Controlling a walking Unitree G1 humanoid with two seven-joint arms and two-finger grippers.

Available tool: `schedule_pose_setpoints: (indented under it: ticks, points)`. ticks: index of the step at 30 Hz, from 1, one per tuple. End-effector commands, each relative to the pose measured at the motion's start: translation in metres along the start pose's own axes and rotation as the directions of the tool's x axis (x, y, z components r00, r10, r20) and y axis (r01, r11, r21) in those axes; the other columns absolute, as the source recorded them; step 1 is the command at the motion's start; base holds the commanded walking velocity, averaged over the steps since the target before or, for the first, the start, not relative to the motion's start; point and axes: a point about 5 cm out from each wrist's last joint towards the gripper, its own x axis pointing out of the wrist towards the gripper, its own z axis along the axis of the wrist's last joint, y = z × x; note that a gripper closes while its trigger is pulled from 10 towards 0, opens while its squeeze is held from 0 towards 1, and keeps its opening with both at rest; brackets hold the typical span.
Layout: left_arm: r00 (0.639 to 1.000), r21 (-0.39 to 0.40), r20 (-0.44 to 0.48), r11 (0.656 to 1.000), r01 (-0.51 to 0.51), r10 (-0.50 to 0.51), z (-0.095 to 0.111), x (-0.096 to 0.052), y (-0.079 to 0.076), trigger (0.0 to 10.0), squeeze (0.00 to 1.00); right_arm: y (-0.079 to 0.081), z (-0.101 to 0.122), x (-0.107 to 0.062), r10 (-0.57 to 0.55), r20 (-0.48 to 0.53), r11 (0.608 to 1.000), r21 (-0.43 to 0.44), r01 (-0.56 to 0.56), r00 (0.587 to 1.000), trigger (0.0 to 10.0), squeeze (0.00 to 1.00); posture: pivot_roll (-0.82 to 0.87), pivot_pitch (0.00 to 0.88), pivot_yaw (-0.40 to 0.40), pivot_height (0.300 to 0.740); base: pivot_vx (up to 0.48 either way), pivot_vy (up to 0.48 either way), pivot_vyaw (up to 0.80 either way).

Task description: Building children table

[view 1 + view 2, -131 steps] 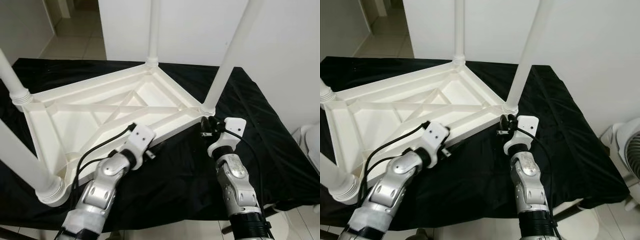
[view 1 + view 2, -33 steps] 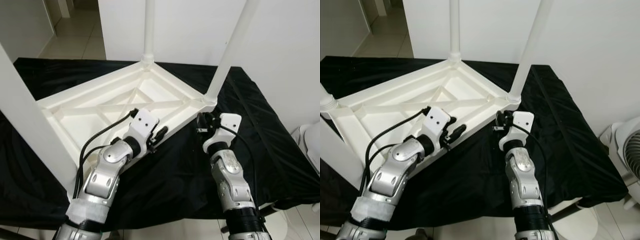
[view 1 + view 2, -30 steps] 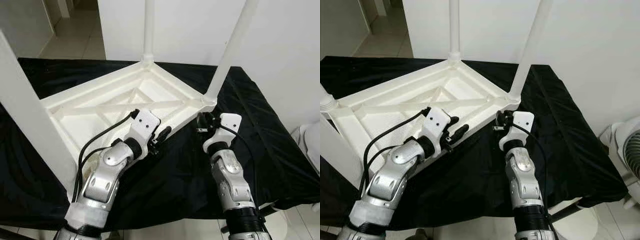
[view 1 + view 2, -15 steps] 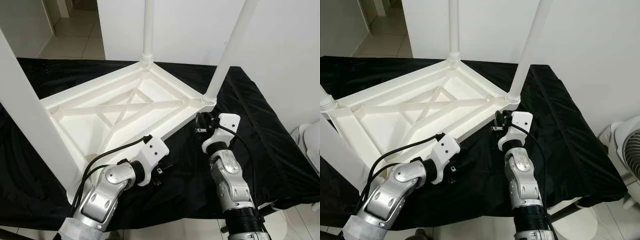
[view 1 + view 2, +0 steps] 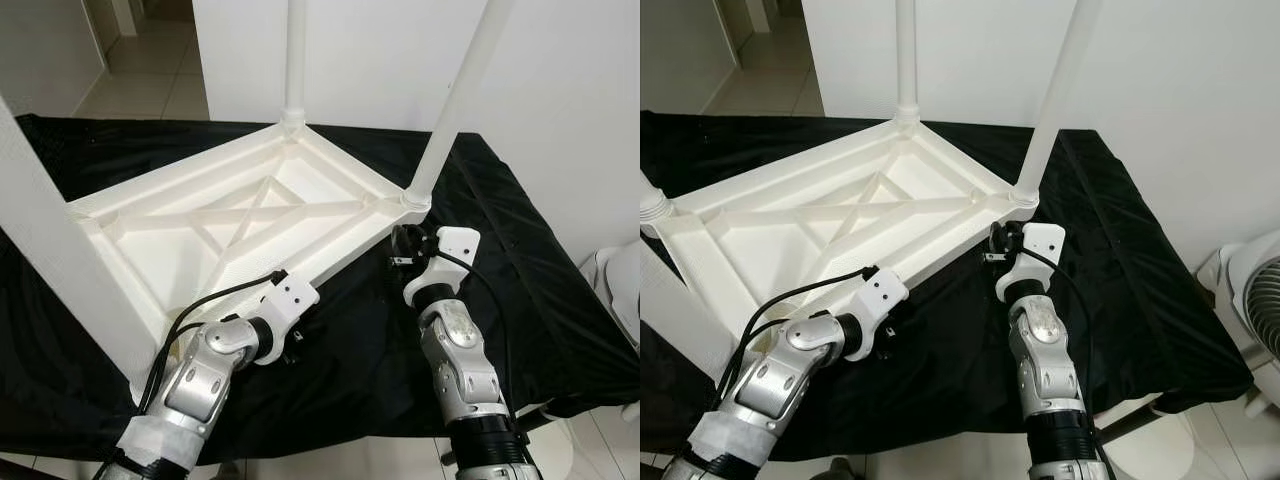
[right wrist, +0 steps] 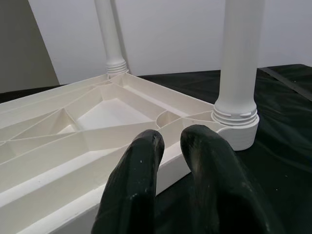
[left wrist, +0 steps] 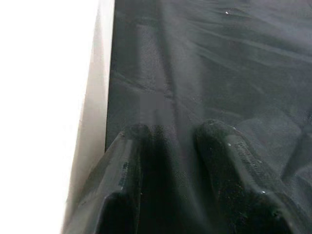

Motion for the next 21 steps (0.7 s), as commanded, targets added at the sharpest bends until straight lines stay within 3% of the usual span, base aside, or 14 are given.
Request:
schedule_pose_setpoints:
  ticks: [1,11,14,16,17,21]
  points:
    - [0.949,0.005,-0.022,0.949,-0.315,0.315,-0.001,-0.005,0.025,10.0,0.00,-0.005,-0.002,-0.001,-0.019,-0.006,1.000,-0.012,0.019,1.000,10.0,0.00,0.12,0.019,-0.048,0.740,0.000,0.000,0.00]
    - [0.903,-0.011,-0.037,0.903,-0.429,0.428,-0.005,-0.015,0.050,10.0,0.00,-0.003,-0.001,0.000,-0.018,-0.007,1.000,-0.009,0.018,1.000,10.0,0.00,0.13,0.015,-0.058,0.740,0.000,0.000,0.00]
    - [0.904,-0.015,-0.029,0.904,-0.426,0.426,-0.004,-0.016,0.051,10.0,0.00,-0.003,-0.001,0.000,-0.016,-0.008,1.000,-0.008,0.016,1.000,10.0,0.00,0.13,0.015,-0.059,0.740,0.000,0.000,0.00]
    - [0.923,-0.038,0.005,0.922,-0.384,0.385,0.001,-0.014,0.043,10.0,0.00,-0.002,-0.001,0.001,-0.008,-0.007,1.000,-0.009,0.008,1.000,10.0,0.00,0.13,0.012,-0.061,0.740,0.000,0.000,0.00]
    - [0.943,-0.049,0.066,0.945,-0.322,0.325,0.007,-0.013,0.031,10.0,0.00,0.000,-0.002,0.001,0.007,-0.006,1.000,-0.010,-0.007,1.000,10.0,0.00,0.14,0.008,-0.063,0.740,0.000,0.000,0.00]
    - [0.957,-0.046,0.131,0.966,-0.256,0.260,0.012,-0.015,0.017,10.0,0.00,0.001,-0.003,0.000,0.023,-0.007,1.000,-0.010,-0.023,1.000,10.0,0.00,0.15,0.007,-0.068,0.740,0.000,0.000,0.00]
